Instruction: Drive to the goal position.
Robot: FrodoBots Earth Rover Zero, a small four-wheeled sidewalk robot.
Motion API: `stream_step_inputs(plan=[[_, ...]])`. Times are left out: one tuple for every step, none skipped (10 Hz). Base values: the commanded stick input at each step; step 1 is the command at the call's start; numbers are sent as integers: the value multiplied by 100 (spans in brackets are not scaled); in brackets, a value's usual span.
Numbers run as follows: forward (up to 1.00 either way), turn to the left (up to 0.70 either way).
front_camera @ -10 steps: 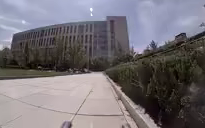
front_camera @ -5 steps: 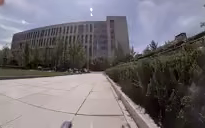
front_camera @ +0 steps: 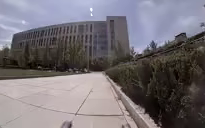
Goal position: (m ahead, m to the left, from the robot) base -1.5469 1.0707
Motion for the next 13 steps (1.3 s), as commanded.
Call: stream_step_inputs(plan=[[2,0],[4,0],[4,0],[3,0],[2,0],[1,0],[3,0],[2,0],[0,0],[4,0],[4,0],[4,0],[4,0]])
